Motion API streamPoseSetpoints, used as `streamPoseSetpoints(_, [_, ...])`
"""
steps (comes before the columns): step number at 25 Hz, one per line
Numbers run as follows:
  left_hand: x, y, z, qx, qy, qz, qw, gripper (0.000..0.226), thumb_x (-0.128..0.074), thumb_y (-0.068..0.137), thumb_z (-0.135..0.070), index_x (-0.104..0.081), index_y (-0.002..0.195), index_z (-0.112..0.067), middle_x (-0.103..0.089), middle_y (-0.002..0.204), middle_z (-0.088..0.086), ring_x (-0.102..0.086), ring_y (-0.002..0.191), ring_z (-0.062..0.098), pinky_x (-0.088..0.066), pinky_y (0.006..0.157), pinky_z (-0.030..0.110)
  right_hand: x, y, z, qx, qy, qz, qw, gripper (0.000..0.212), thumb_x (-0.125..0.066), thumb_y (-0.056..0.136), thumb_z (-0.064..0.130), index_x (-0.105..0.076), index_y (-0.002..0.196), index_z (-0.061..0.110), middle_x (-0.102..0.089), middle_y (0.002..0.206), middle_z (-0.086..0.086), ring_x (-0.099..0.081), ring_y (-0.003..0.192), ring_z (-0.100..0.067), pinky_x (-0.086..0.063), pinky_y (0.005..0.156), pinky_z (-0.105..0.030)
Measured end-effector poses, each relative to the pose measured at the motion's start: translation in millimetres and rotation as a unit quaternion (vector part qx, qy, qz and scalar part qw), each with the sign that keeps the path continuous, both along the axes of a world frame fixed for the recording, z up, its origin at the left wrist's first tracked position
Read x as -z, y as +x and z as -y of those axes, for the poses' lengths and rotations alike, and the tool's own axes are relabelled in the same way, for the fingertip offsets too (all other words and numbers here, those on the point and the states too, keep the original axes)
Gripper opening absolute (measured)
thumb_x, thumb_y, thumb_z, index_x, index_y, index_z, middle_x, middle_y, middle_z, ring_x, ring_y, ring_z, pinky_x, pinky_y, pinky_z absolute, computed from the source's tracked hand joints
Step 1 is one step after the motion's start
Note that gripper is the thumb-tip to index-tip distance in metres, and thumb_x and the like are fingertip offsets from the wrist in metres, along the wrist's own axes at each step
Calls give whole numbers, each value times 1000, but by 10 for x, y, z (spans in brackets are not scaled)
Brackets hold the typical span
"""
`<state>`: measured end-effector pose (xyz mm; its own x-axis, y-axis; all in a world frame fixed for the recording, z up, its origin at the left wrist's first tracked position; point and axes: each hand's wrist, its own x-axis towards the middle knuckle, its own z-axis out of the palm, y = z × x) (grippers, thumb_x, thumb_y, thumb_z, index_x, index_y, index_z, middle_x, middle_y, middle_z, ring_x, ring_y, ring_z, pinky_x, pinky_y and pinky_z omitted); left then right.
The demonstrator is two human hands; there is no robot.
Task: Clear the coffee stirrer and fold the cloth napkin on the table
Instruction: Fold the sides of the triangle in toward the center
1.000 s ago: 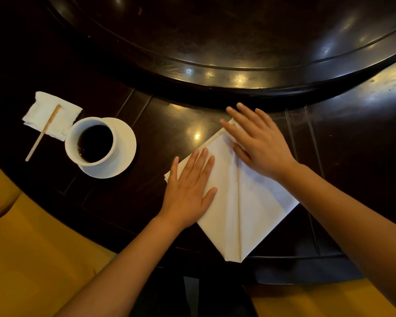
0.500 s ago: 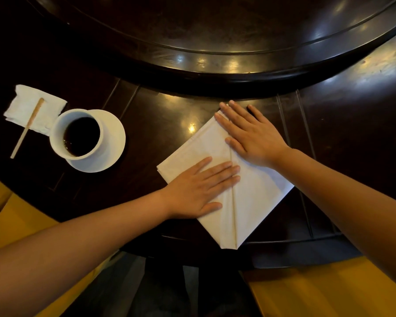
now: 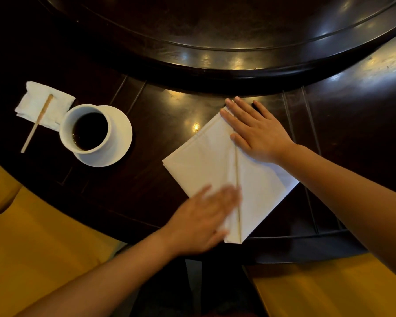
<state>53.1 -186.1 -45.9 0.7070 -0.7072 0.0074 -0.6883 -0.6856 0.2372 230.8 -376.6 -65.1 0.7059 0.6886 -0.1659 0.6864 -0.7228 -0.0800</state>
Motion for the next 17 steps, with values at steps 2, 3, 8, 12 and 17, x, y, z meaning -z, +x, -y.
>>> streamPoseSetpoints(2, [-30,355,135,-191,-5,-10,982,68,-27,92,-46,-11,145,-7,-8,152,8,-7,141,20,-6,114,41,-15,1,-10,2,4,-4,1000,57,-7,96,48,0,147,24,-4,158,-3,7,143,-16,2,116,-40])
streamPoseSetpoints(3, [-15,501,185,-247,16,-17,969,69,-23,93,-48,-3,146,-9,-1,152,8,-1,142,20,-3,115,43,-20,-5,-16,3,4,-6,1000,57,-7,96,48,0,147,24,-4,158,-3,8,142,-15,4,116,-40])
streamPoseSetpoints(8, [232,645,122,-290,100,-59,950,70,-7,91,-55,17,143,-14,8,158,6,18,140,16,12,112,38,-16,-11,-8,4,-8,-2,1000,57,-8,96,49,2,147,25,-2,158,-2,11,141,-14,5,116,-40])
streamPoseSetpoints(12, [254,452,-124,-350,85,-69,931,74,-12,91,-55,9,147,-11,8,156,7,14,141,16,6,114,35,-17,-10,-11,5,-11,-1,1000,57,-8,97,48,1,147,24,-3,158,-2,9,142,-16,2,116,-41])
streamPoseSetpoints(17, [167,135,-348,-362,75,-109,923,74,-22,94,-53,9,147,-11,11,155,7,10,143,19,2,114,38,-47,-47,-10,19,-8,-15,1000,58,-6,96,49,2,147,23,-1,158,-3,10,142,-16,3,116,-41])
